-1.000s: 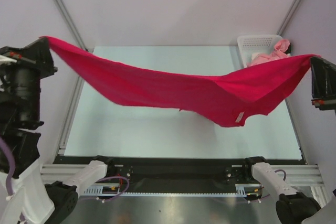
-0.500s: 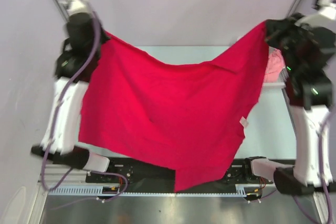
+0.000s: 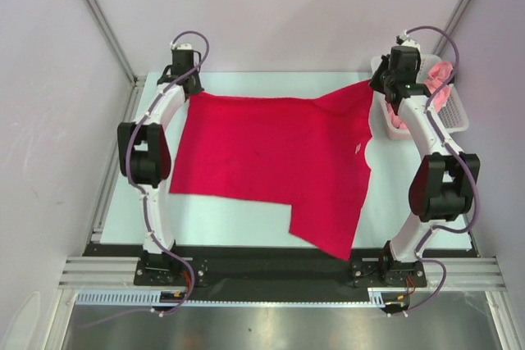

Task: Fold and stack the t-shirts
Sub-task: Flatten the tshirt out, then fold the tshirt

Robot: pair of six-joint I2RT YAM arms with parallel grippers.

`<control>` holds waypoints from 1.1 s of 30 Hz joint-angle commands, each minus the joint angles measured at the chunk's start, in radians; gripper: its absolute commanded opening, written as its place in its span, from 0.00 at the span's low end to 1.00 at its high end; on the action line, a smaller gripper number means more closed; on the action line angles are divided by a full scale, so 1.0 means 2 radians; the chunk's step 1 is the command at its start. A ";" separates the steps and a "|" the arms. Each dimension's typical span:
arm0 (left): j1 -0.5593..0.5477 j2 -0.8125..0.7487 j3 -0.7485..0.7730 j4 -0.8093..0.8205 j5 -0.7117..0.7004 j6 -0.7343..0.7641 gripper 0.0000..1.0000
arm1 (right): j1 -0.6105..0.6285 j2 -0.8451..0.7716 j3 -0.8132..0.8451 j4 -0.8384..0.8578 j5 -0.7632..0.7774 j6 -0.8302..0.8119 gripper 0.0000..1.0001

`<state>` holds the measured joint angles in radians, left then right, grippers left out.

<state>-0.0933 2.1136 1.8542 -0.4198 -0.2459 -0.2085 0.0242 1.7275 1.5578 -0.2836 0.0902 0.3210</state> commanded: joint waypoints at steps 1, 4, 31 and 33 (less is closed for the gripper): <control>0.014 0.032 0.047 0.071 0.081 -0.005 0.00 | -0.008 0.005 0.028 0.056 -0.007 0.010 0.00; 0.017 0.051 0.051 0.080 0.086 -0.015 0.00 | -0.024 0.016 0.036 0.038 -0.031 0.028 0.00; 0.044 0.030 0.026 -0.016 0.159 -0.014 0.00 | -0.067 -0.076 -0.092 -0.097 -0.119 0.093 0.00; 0.044 0.026 0.022 -0.016 0.156 -0.015 0.00 | -0.067 -0.078 -0.097 -0.101 -0.123 0.096 0.00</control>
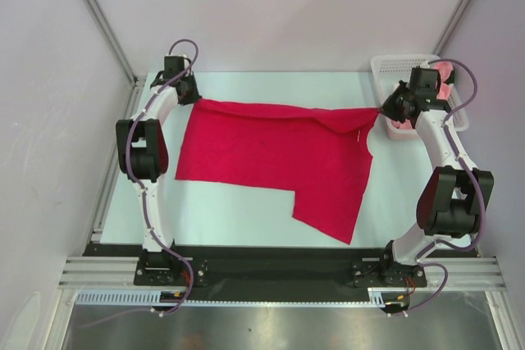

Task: Fold and stack the t-shirts
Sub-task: Fold the tshirt

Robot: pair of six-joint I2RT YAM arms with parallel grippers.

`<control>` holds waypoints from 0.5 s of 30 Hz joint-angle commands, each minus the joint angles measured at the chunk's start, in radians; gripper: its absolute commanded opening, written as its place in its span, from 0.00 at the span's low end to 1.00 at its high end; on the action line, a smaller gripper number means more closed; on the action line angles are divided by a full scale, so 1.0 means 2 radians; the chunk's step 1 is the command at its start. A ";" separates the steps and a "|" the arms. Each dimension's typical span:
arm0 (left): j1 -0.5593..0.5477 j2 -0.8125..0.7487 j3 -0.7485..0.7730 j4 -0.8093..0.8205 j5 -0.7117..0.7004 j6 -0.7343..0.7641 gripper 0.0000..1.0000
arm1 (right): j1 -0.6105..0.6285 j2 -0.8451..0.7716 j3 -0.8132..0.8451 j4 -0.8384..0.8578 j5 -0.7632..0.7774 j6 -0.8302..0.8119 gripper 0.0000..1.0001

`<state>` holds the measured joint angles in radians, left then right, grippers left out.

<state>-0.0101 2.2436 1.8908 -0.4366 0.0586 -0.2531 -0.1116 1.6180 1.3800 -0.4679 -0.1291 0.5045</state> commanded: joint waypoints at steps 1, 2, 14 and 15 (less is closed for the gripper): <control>0.003 -0.040 0.000 -0.007 0.004 0.007 0.00 | 0.001 -0.025 -0.014 -0.011 -0.015 0.004 0.00; 0.003 -0.040 -0.001 -0.011 0.001 0.006 0.00 | 0.001 -0.027 -0.018 -0.011 -0.017 0.004 0.00; 0.004 -0.035 -0.010 -0.033 -0.012 0.023 0.00 | 0.000 -0.030 -0.052 -0.027 -0.009 -0.010 0.00; 0.004 -0.037 -0.014 -0.034 -0.014 0.022 0.00 | 0.000 -0.028 -0.054 -0.027 -0.008 -0.010 0.00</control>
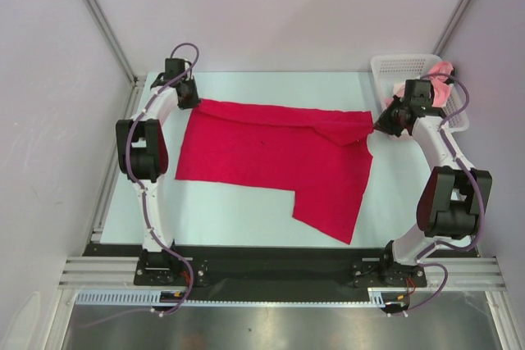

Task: Fold and stack the t-shirts
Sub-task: Fold the tshirt

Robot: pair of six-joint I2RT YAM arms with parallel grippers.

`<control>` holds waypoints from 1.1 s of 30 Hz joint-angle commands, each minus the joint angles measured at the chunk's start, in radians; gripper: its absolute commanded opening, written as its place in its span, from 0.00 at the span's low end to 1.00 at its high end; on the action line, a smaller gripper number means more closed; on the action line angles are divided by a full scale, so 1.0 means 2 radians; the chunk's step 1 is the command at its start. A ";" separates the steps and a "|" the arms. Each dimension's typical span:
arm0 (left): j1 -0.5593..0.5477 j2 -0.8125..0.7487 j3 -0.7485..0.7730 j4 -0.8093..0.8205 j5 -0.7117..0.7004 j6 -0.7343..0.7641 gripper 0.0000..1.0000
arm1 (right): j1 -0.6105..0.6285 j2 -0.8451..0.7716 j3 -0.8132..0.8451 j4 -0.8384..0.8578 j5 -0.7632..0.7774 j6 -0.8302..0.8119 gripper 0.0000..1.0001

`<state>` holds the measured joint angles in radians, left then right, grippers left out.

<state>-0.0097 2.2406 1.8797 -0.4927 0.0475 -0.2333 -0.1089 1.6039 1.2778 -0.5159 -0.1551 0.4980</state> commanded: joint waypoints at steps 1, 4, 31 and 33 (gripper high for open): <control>0.003 -0.036 -0.016 -0.006 -0.019 0.009 0.00 | -0.002 -0.020 -0.003 -0.004 0.006 -0.007 0.00; 0.003 -0.039 -0.019 -0.004 -0.037 0.009 0.00 | -0.002 -0.016 -0.002 -0.009 0.001 -0.009 0.00; 0.003 0.001 0.007 -0.021 -0.039 0.000 0.00 | -0.002 0.019 0.013 -0.052 0.008 -0.017 0.01; 0.003 0.000 0.007 -0.021 -0.038 0.000 0.00 | -0.002 0.022 0.009 -0.052 0.012 -0.023 0.01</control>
<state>-0.0097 2.2471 1.8629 -0.5388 -0.0372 -0.2348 -0.1089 1.6402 1.2888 -0.6144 -0.1589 0.4862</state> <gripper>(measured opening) 0.011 0.017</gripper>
